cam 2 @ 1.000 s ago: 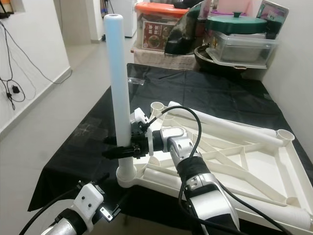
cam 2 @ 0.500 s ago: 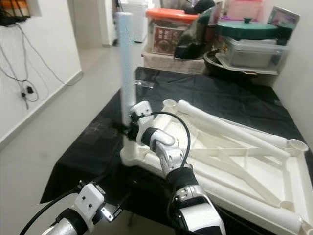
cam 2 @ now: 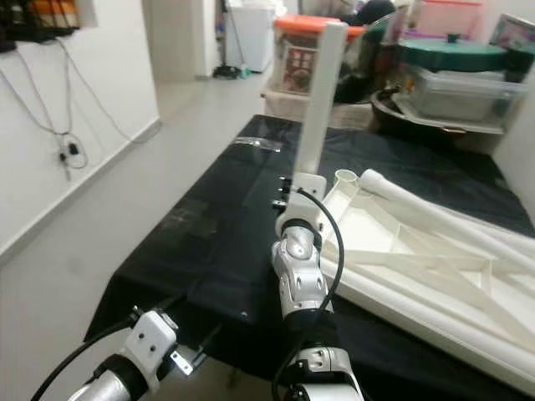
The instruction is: Building children table
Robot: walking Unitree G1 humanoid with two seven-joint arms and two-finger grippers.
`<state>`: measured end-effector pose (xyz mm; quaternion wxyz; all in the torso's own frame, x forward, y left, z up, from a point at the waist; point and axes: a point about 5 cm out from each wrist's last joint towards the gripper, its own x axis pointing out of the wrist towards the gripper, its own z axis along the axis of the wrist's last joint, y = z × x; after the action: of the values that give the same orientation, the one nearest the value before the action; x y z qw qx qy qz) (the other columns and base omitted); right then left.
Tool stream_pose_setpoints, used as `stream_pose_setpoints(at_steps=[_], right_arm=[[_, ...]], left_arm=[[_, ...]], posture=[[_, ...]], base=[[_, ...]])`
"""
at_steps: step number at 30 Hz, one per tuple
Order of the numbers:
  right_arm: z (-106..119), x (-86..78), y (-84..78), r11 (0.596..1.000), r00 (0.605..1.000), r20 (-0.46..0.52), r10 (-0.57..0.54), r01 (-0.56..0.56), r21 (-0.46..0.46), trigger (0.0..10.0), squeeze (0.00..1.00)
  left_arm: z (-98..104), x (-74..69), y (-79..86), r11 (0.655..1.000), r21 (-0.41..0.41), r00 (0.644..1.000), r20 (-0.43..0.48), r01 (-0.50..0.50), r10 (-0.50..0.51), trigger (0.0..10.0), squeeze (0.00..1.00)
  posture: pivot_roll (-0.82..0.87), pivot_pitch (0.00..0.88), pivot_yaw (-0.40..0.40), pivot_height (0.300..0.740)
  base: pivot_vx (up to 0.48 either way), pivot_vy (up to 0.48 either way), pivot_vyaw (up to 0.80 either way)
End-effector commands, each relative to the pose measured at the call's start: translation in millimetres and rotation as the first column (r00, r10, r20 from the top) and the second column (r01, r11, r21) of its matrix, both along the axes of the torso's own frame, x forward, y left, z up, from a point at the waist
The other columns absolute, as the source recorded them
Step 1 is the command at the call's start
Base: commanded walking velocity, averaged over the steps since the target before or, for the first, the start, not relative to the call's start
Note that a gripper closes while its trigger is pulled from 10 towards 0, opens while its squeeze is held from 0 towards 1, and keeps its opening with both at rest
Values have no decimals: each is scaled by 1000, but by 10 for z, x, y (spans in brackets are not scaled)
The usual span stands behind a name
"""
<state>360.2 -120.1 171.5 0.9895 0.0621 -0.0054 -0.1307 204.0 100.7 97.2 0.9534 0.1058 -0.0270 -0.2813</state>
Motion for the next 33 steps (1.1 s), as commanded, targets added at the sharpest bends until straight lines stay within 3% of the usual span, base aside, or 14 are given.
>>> stream_pose_setpoints(at_steps=[1,2,3,4,10,11,14,15,21,24,33], right_arm=[[-105,-99,367,983,999,-28,38,-32,179,3059,0],[-105,-99,367,983,999,-28,38,-32,179,3059,0],[-94,-109,413,985,996,-11,83,-81,152,10000,0],[-76,-139,481,980,986,28,162,-164,115,10000,1000],[-105,-227,552,964,968,53,246,-250,88,10000,1000],[-128,-247,534,961,963,54,263,-266,71,10000,592],[-142,-262,522,960,961,55,273,-276,55,10000,592],[-161,-291,477,958,957,63,283,-285,27,10000,0],[-259,-422,245,940,937,74,341,-339,-36,10000,0],[-365,-569,5,917,918,44,394,-389,-90,10000,0],[-513,-731,-205,926,936,-9,352,-350,-145,10000,0]], left_arm=[[-26,-17,11,1000,1,1000,-17,-3,3,10000,0],[-26,-17,11,1000,1,1000,-17,-3,3,10000,0],[-27,-17,12,1000,1,1000,-17,-3,3,10000,0],[-27,-17,12,1000,0,1000,-18,-3,3,10000,0],[-26,-14,10,1000,-2,1000,-19,-4,4,10000,0],[-26,-12,9,1000,-1,1000,-19,-4,4,10000,0],[-26,-11,8,1000,-1,1000,-19,-4,4,10000,0],[-27,-10,7,1000,-1,1000,-19,-6,6,10000,0],[-29,-5,8,1000,-3,1000,-23,-9,9,10000,0],[-38,3,18,1000,-7,999,-33,-15,15,10000,0],[-44,49,74,997,-25,995,-59,-76,75,10000,0]], posture=[[108,0,-71,740],[108,0,-71,740],[108,0,-71,740],[108,0,-71,740],[103,0,-71,740],[105,0,-71,740],[105,0,-71,740],[104,0,-71,740],[93,0,-69,740],[85,0,-65,740],[82,0,-66,740]], base=[[0,0,0],[0,0,0],[0,0,0],[0,0,0],[0,0,0],[0,0,0],[0,0,0],[0,0,0],[0,0,0],[0,0,0],[0,0,0]])
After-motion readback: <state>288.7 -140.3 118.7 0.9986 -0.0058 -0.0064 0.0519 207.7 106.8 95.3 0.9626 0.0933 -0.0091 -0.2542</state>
